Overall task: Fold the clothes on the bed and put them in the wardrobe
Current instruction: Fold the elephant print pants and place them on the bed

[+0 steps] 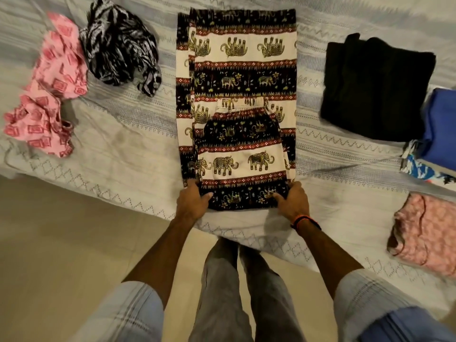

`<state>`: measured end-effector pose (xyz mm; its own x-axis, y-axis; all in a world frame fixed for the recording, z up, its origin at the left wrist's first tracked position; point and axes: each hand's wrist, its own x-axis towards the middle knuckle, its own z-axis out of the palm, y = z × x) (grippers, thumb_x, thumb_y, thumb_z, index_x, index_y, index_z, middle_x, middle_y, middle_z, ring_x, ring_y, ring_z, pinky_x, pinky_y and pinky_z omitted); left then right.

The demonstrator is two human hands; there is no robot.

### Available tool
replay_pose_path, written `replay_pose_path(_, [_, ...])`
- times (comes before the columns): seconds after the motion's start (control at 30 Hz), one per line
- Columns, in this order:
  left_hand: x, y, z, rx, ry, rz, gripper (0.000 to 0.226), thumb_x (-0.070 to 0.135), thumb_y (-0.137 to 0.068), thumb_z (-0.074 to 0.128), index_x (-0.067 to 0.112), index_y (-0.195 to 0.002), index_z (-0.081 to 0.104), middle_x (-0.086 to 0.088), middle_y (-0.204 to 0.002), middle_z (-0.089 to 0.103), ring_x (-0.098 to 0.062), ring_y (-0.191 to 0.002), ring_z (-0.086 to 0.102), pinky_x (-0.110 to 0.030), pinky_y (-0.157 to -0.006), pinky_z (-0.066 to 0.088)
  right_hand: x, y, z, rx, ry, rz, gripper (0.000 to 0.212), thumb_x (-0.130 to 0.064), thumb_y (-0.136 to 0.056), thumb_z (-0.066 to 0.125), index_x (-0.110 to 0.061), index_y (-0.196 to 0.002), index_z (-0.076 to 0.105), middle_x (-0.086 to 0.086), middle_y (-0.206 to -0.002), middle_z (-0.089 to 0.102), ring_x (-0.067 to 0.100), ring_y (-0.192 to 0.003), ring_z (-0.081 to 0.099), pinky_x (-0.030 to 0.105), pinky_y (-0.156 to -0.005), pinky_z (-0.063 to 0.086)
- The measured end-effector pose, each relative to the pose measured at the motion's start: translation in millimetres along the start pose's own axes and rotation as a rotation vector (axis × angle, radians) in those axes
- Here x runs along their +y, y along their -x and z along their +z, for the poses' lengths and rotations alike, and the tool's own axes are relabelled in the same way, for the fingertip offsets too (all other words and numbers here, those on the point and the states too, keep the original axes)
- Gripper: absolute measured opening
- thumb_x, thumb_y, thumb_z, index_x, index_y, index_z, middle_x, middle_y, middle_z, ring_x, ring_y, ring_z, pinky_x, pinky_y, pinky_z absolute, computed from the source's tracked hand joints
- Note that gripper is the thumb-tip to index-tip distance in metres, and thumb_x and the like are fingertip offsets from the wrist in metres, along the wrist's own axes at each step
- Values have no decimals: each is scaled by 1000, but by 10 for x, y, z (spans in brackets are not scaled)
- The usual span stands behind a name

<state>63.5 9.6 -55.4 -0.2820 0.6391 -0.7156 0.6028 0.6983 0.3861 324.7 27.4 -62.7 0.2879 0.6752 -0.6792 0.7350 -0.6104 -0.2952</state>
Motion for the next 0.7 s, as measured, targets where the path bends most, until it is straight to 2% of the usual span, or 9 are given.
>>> replay_pose_path(0.1, [-70, 24, -51, 129, -96, -77, 46, 36, -89, 68, 9, -121, 47, -15, -115, 66, -35, -105, 63, -45, -87, 53, 49, -44, -29, -22, 64, 43, 34, -10, -91, 64, 1, -118, 45, 24, -117, 62, 41, -109, 59, 44, -91, 49])
replay_pose_path(0.17, [-133, 62, -93, 169, -180, -118, 47, 37, -89, 69, 8, -119, 47, -17, -115, 66, -37, -104, 64, -45, -84, 53, 82, -45, -62, -21, 95, 82, 32, -8, -91, 63, 2, -117, 46, 25, -116, 62, 42, -108, 59, 43, -88, 48])
replay_pose_path(0.23, [-164, 115, -98, 183, -236, -114, 49, 29, -87, 73, 6, -120, 46, -18, -115, 65, -37, -104, 63, -44, -82, 52, 83, 6, -67, -16, 117, 88, 35, -6, -89, 64, 2, -118, 45, 26, -117, 59, 42, -108, 58, 44, -88, 48])
replay_pose_path(0.3, [-157, 184, -55, 266, -310, -1, 52, 15, -80, 78, 6, -121, 47, -17, -116, 61, -33, -104, 60, -41, -83, 51, 82, 91, -26, 66, 245, -28, 39, 0, -86, 63, 2, -120, 44, 25, -120, 54, 39, -107, 56, 44, -90, 49])
replay_pose_path(0.37, [-129, 260, 28, 305, -374, 221, 55, 2, -75, 77, 9, -123, 50, -13, -121, 56, -24, -105, 54, -31, -85, 49, 79, 196, 45, 147, 380, -262, 42, -1, -83, 65, -2, -121, 47, 20, -120, 52, 33, -106, 54, 43, -92, 51])
replay_pose_path(0.43, [-100, 298, 117, 190, -408, 407, 53, -1, -79, 72, 11, -126, 53, -9, -127, 53, -21, -112, 51, -26, -91, 46, 68, 266, 138, 69, 402, -480, 42, -7, -82, 68, -6, -120, 52, 15, -121, 52, 27, -106, 53, 41, -94, 51])
replay_pose_path(0.5, [-103, 282, 223, 27, -510, 523, 57, 6, -80, 73, 13, -133, 51, -7, -136, 48, -22, -122, 47, -32, -102, 45, 60, 304, 251, -65, 468, -613, 47, -15, -82, 70, -9, -125, 52, 11, -126, 49, 23, -108, 51, 39, -98, 49])
replay_pose_path(0.57, [-122, 238, 322, -15, -661, 587, 66, 11, -77, 78, 13, -136, 49, -6, -140, 43, -23, -126, 44, -35, -106, 42, 75, 304, 340, -102, 592, -671, 51, -19, -83, 67, -10, -130, 49, 12, -133, 46, 26, -114, 49, 41, -100, 47])
replay_pose_path(0.7, [-206, 173, 367, 76, -814, 541, 77, 8, -72, 82, 7, -140, 45, -13, -144, 44, -28, -130, 47, -40, -106, 42, 147, 251, 352, 17, 727, -646, 48, -3, -78, 59, -3, -125, 53, 23, -132, 50, 37, -113, 54, 52, -94, 49])
